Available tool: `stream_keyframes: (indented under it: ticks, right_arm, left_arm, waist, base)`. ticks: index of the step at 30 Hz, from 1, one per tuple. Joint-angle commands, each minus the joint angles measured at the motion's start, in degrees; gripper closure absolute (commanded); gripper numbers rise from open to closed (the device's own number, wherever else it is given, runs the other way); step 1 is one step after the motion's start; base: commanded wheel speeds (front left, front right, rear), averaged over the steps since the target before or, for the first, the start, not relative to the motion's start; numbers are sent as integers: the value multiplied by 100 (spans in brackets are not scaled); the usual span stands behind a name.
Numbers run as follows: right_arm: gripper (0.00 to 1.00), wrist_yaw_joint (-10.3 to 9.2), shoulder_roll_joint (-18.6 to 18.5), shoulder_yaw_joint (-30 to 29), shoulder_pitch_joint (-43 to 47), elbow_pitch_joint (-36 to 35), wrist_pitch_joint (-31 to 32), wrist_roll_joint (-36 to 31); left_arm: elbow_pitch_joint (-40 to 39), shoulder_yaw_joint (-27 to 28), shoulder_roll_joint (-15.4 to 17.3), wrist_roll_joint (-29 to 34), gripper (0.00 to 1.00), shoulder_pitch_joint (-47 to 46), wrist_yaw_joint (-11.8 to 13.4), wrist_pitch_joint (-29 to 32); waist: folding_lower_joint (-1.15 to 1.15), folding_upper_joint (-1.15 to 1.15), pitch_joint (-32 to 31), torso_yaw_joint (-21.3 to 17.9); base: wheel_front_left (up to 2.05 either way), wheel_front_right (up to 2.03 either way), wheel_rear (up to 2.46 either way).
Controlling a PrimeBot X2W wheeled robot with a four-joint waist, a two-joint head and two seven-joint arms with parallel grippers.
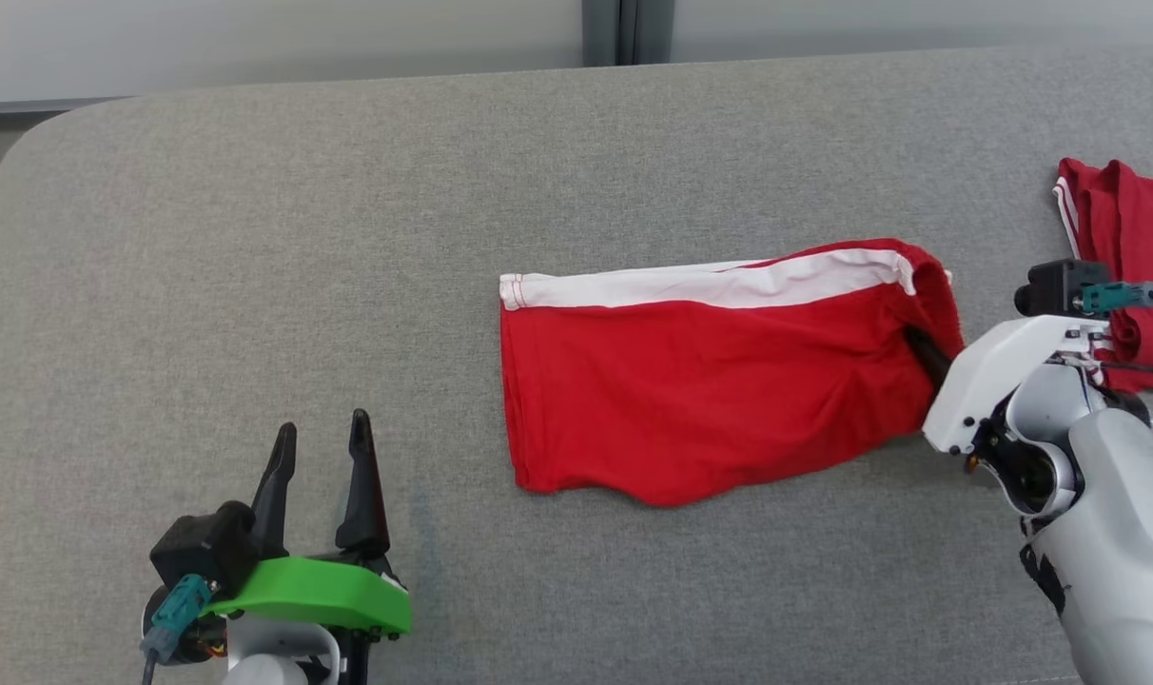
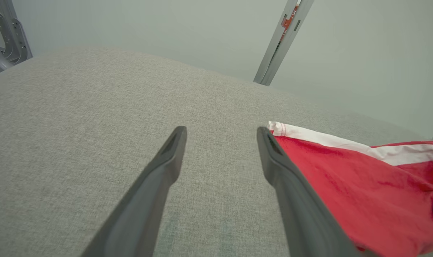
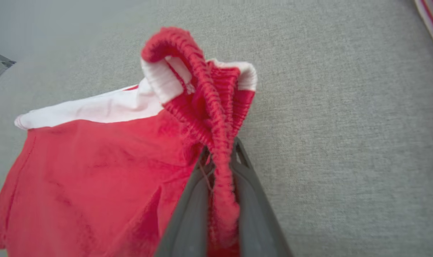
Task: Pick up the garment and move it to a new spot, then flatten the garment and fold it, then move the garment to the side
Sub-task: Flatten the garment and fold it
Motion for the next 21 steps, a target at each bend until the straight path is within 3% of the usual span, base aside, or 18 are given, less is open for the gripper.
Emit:
stream_keyframes:
  ticks: [1, 12, 21]
  right_arm:
    - [100, -5, 69, 69, 88, -142, 35, 168]
    - [100, -3, 459, 773, 177, -1174, 132, 1028]
    - [100, -3, 915, 1281, -111, -790, 85, 1163]
  left_arm:
    - [17, -5, 3, 64, 0, -88, -9, 4]
    - [121, -83, -14, 19, 0, -99, -32, -23]
    - [196, -171, -98, -37, 0, -39, -41, -58]
  waist:
    - [0, 0, 23, -33]
    - [0, 0, -83, 219]
    - [0, 0, -146, 603]
  base:
    - [0, 0, 0]
    - [0, 0, 0]
    - [0, 0, 0]
